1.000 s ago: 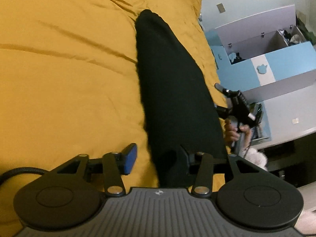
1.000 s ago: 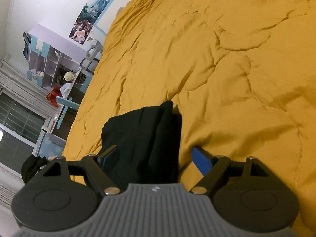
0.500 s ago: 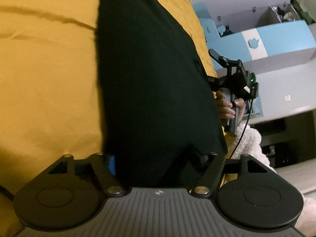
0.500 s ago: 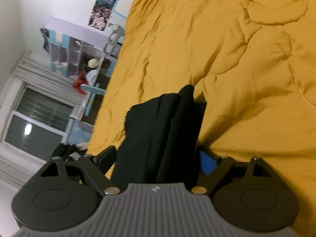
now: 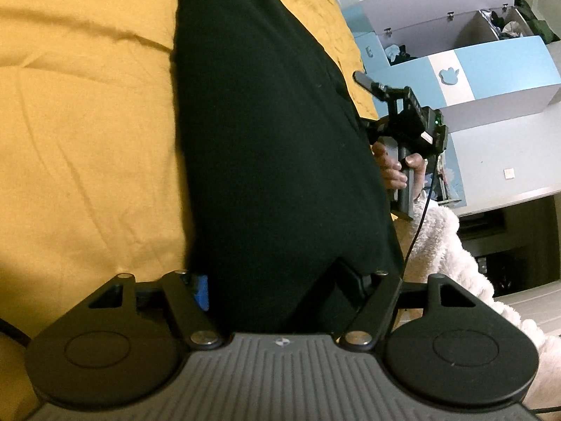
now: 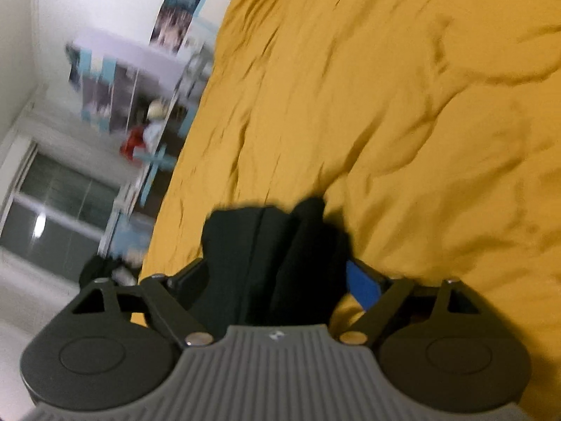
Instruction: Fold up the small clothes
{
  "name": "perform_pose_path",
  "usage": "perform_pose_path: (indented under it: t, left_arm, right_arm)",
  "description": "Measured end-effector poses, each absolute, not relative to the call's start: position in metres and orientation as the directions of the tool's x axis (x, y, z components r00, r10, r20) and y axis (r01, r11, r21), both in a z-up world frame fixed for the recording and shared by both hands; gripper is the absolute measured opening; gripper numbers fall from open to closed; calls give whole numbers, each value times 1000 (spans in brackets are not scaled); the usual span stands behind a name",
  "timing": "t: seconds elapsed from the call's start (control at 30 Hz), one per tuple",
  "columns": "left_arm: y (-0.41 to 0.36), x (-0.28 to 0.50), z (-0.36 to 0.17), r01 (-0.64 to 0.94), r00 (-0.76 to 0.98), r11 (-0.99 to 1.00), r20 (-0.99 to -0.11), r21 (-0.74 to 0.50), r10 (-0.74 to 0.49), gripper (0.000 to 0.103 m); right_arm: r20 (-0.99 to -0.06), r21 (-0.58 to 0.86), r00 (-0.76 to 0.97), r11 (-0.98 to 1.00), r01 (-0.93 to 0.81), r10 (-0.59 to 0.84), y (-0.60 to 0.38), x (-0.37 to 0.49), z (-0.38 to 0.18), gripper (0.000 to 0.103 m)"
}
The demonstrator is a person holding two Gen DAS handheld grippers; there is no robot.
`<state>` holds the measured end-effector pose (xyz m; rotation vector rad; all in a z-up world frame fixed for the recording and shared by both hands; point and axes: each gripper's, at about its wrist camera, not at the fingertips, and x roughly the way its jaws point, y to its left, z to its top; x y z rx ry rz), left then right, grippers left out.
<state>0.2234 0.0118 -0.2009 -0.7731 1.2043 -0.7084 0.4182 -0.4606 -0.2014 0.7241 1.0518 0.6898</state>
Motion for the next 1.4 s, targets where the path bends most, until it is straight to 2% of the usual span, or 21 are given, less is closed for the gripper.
perform_pose_path:
  t: [0.1, 0.2, 0.23, 0.37, 0.47, 0.57, 0.6, 0.63, 0.7, 0.73, 0.77, 0.83, 1.03, 1.23, 1.4]
  left_arm:
    - [10, 224, -201, 76, 215, 558, -533, -826, -818, 81]
    - [9, 225, -201, 78, 213, 551, -526, -831, -823, 81]
    - [9, 226, -200, 75, 213, 548, -523, -833, -825, 82]
    - [6, 226, -202, 66, 218, 547, -523, -834, -824, 83]
    - [3, 225, -205, 64, 237, 537, -510, -841, -827, 88]
    - [-3, 225, -206, 69, 241, 549, -520, -833, -819, 89]
    - [-3, 225, -205, 62, 249, 554, -524, -830, -814, 86]
    - [-3, 224, -204, 56, 259, 565, -534, -823, -805, 73]
    - [-3, 223, -203, 48, 273, 582, -550, -812, -789, 61]
    - [-2, 223, -203, 44, 282, 571, -539, -819, -794, 51]
    - [1, 223, -204, 38, 291, 556, -523, -830, -801, 46]
    - [5, 223, -206, 9, 314, 514, -486, -858, -816, 37]
    - [6, 224, -192, 23, 374, 437, -397, -899, -838, 29]
    - [23, 214, -157, 123, 428, 411, -325, -903, -843, 28]
    - [72, 190, -124, 172, 512, 427, -290, -888, -809, 28]
  right_arm:
    - [-479, 821, 287, 539, -189, 830, -452, 415, -203, 83]
    - [-394, 878, 299, 452, -159, 869, -446, 418, -209, 83]
    - [-391, 884, 302, 446, -142, 870, -440, 422, -214, 83]
    - [-512, 809, 272, 564, -165, 815, -405, 437, -222, 84]
    - [-506, 812, 260, 556, -179, 823, -401, 438, -221, 82]
    - [-470, 842, 297, 523, -133, 831, -412, 437, -224, 73]
    - [-476, 837, 307, 532, -128, 824, -412, 436, -224, 67]
    - [-495, 824, 316, 552, -124, 810, -410, 435, -223, 63]
    - [-552, 779, 333, 615, -121, 765, -404, 432, -218, 47]
    - [-568, 763, 339, 634, -123, 750, -400, 432, -216, 43]
    - [-576, 754, 346, 645, -124, 741, -398, 431, -212, 37]
    - [-571, 749, 362, 648, -136, 737, -398, 428, -205, 33]
    - [-508, 759, 428, 623, -187, 747, -393, 411, -164, 31]
    - [-494, 708, 450, 644, -289, 744, -358, 391, -99, 31]
    - [-437, 698, 440, 604, -384, 784, -307, 384, -46, 31]
